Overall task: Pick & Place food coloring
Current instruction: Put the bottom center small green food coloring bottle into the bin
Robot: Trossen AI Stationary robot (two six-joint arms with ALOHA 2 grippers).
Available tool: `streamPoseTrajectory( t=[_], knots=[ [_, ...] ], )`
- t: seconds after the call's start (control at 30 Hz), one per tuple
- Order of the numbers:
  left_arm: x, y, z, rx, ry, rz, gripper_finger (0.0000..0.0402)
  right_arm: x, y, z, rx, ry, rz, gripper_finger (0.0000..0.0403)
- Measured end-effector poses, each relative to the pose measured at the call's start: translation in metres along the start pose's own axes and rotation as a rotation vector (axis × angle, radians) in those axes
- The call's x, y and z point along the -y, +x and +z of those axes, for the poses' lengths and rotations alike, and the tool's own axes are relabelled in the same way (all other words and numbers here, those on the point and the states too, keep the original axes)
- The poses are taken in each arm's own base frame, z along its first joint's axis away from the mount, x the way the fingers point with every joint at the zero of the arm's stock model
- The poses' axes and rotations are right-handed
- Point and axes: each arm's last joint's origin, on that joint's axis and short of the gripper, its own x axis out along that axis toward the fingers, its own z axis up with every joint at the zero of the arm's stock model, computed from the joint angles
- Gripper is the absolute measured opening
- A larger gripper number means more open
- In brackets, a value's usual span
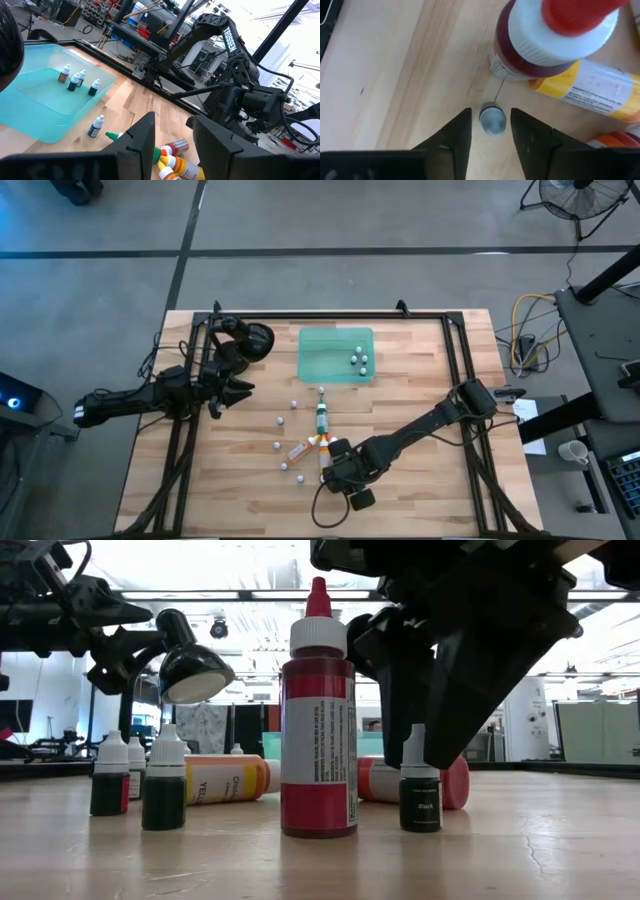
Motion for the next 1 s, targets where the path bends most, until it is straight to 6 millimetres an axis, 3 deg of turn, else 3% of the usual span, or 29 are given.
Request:
streamPoseTrajectory(
  t=[0.6,0.8,1.0],
  knots=[
    [0.0,0.0,0.0,0.0,0.0,0.0,0.0106,0.001,-0.006,-0.003,-0.027,0.006,-0.004,0.0045],
    [0.0,0.0,0.0,0.0,0.0,0.0,0.0106,0.01,-0.046,-0.006,-0.031,0.099,-0.048,0.0049],
    [0.0,0.0,0.0,0.0,0.0,-0.001,0.0106,0.045,-0.092,-0.003,0.117,0.305,-0.27,0.0049]
  ],
)
